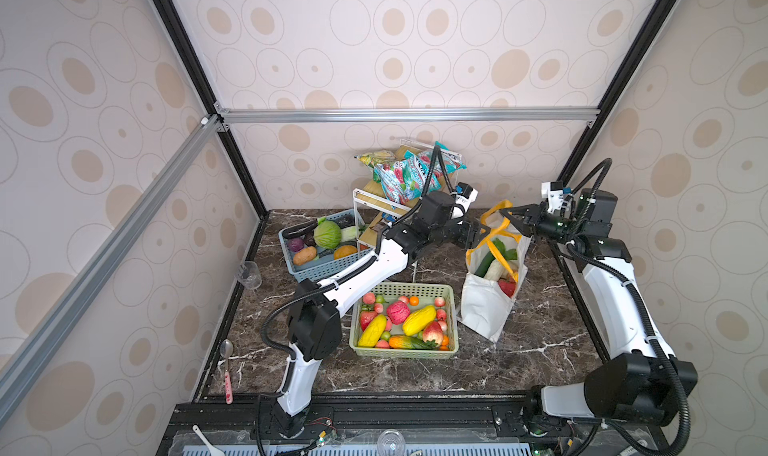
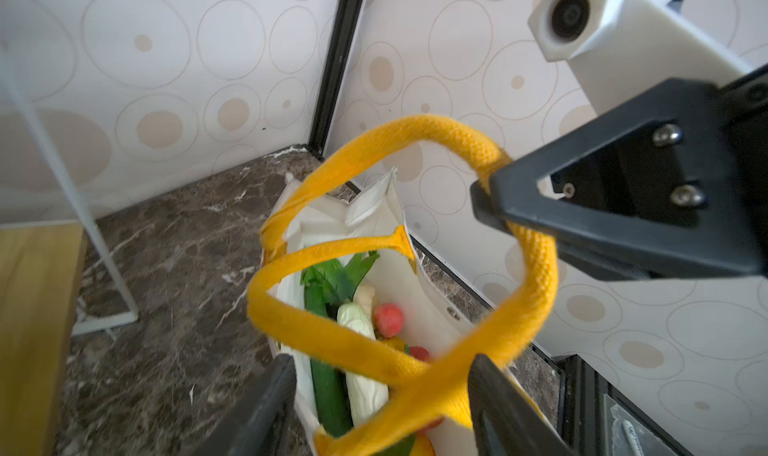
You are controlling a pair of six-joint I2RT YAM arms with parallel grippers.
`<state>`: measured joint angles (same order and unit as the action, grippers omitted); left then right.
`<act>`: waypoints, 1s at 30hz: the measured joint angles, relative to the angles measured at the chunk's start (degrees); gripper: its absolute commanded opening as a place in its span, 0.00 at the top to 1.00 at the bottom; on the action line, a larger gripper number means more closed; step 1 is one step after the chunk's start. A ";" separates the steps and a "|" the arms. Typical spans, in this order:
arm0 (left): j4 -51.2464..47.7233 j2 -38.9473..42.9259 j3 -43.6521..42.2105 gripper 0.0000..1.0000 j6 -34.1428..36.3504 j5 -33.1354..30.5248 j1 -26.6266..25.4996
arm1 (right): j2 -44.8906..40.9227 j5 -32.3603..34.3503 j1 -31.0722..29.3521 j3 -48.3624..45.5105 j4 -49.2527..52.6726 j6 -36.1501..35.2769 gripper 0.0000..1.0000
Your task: Place the food into the grocery bag and tie it
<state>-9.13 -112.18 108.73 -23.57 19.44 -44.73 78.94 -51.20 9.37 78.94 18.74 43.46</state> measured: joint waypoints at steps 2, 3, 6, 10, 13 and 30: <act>0.90 2.25 -0.94 0.32 -0.33 1.31 0.74 | 0.00 0.37 0.04 0.00 0.20 -0.02 0.91; 1.51 2.97 -0.90 0.33 -0.46 1.86 0.98 | 0.00 0.48 0.04 0.00 0.24 -0.02 0.91; 1.60 3.96 0.79 0.42 -1.81 1.66 1.55 | -0.09 0.70 0.04 0.00 0.66 -0.28 0.91; -1.14 1.79 5.03 0.55 -6.34 -1.18 1.51 | -0.52 1.01 0.04 0.02 2.14 -1.09 0.91; -4.17 -1.73 7.96 0.48 -9.18 -3.32 0.81 | -0.85 1.07 0.04 0.00 2.78 -1.51 0.91; -17.09 -12.66 17.59 0.34 -18.58 -9.64 -3.48 | -1.09 0.94 0.09 0.13 4.07 -3.48 0.91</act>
<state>-26.22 -124.84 126.32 -42.15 9.80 -48.21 77.84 -50.26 9.45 79.07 22.81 39.99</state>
